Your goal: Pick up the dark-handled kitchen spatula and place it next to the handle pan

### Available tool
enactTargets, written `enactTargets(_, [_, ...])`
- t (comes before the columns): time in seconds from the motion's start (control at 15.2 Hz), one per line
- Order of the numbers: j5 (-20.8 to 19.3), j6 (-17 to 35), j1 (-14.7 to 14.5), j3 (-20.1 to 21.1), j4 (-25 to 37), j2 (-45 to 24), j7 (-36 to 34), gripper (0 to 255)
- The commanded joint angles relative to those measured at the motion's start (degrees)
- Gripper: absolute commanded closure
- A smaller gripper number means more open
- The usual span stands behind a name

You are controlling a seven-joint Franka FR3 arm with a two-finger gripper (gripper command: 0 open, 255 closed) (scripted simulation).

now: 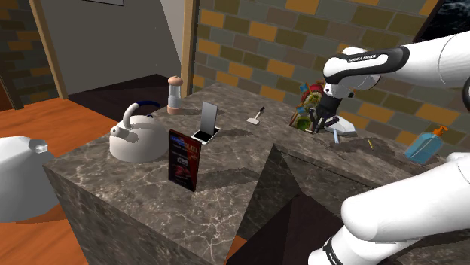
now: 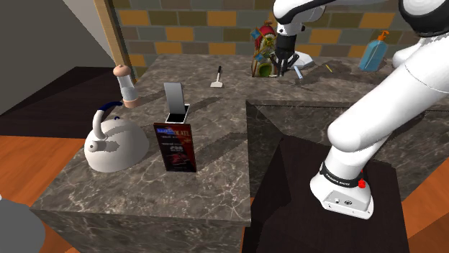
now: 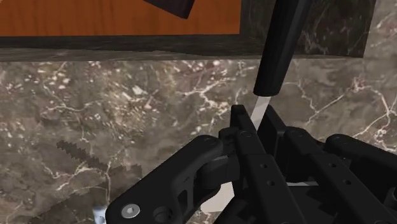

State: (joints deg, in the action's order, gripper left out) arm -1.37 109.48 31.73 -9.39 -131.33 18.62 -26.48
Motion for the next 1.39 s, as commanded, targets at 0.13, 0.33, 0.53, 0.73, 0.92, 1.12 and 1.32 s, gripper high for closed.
enactTargets(0.13, [-0.94, -0.02, 2.20, -3.87, 3.46, -3.44, 5.81, 255])
enactTargets(0.33, [-1.13, -0.18, 3.68, -6.55, 6.47, -6.30, 10.01, 255])
enactTargets(0.53, [-1.03, 2.16, 3.72, -6.67, 4.72, -6.91, 10.15, 255])
enactTargets(0.73, [-0.90, 4.51, 3.73, -6.81, 3.08, -7.64, 10.31, 255])
enactTargets(0.92, [-0.72, 6.87, 3.74, -6.95, 1.54, -8.49, 10.50, 255])
enactTargets(1.12, [-0.50, 9.25, 3.73, -7.09, 0.11, -9.47, 10.73, 255])
enactTargets(1.32, [-0.22, 11.64, 3.72, -7.23, -1.22, -10.56, 10.99, 255])
